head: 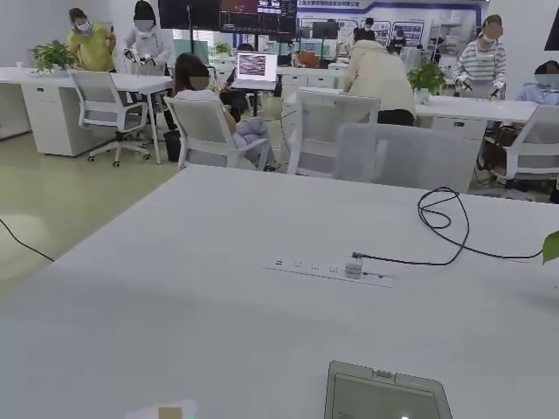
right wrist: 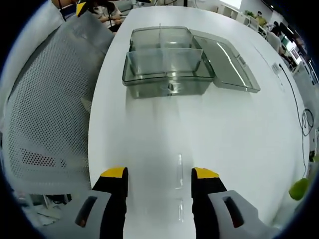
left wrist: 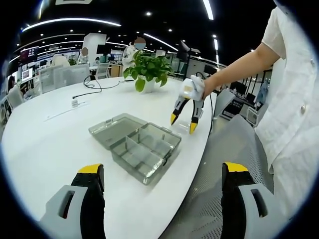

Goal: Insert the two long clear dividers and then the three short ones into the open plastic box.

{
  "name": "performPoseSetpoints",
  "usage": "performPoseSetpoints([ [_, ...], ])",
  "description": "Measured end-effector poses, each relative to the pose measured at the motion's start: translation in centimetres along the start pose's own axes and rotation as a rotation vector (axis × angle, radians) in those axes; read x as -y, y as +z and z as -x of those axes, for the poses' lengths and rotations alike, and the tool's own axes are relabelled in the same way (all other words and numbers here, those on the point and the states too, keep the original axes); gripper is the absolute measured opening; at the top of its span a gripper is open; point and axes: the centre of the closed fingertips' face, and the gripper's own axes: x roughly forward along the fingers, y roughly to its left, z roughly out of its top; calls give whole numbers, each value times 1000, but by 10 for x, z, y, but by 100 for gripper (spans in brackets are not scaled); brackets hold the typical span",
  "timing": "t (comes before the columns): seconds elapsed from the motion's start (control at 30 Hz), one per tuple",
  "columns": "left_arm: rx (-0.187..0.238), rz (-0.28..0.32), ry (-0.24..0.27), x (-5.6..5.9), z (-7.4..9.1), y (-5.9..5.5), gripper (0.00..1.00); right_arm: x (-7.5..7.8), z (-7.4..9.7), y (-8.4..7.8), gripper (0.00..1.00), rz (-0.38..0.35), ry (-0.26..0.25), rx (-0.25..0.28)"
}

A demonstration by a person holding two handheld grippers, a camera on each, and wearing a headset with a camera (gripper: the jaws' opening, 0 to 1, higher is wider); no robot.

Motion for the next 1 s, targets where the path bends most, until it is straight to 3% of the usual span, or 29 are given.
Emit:
performPoseSetpoints([
  [0.2,8,9,5,-1,1,0,100,3,-2,-3,45,69,-28,-38],
  [0.53,12,7,-1,0,1,0,100,2,0,-2,34,59,-31,-44],
  [1.0,15,-6,-5,2,4,2,100,2,6,0,33,43,-72,-37],
])
